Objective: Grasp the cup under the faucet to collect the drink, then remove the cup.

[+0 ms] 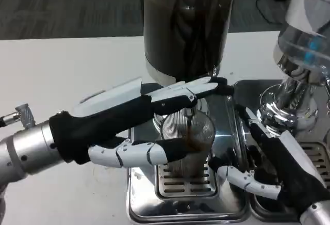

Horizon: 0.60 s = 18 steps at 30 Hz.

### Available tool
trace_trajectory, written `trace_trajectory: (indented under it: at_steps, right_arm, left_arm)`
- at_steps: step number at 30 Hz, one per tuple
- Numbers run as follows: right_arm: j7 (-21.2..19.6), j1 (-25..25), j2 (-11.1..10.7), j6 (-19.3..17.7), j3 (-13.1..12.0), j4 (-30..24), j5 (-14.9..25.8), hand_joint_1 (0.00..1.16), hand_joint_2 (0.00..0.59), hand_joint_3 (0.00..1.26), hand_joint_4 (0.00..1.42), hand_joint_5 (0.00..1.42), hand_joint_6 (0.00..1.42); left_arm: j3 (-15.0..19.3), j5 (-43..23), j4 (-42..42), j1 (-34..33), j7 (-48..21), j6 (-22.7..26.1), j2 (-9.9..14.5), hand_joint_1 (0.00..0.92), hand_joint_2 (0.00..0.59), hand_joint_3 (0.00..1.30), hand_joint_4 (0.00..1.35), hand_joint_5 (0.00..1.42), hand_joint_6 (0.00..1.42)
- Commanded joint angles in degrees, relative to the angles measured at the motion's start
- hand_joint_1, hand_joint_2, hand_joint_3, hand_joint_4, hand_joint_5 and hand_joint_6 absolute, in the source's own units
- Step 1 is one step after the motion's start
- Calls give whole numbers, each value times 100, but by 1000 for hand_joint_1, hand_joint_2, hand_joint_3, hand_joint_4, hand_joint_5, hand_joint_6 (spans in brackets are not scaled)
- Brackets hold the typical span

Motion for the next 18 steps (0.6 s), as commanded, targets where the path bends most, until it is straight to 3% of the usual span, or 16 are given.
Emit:
trace_trajectory:
  at_steps: [1, 7, 18]
  right_arm:
    - [-68, -86, 63, 75, 47, 27, -110, 634, 160, 0, 0, 0, 0]
    - [-48, -256, 91, 26, 198, 158, -169, 733, 137, 0, 0, 0, 0]
    - [-141, -526, 241, -26, 309, 566, -205, 740, 134, 0, 0, 0, 3]
  left_arm:
    - [-64, 68, -147, 130, -55, 29, 125, 0, 256, 84, 0, 29, 0]
    - [-21, 73, -187, 176, 6, 41, 175, 0, 258, 91, 0, 32, 0]
    - [12, 83, -265, 244, 97, 99, 240, 0, 259, 103, 0, 33, 0]
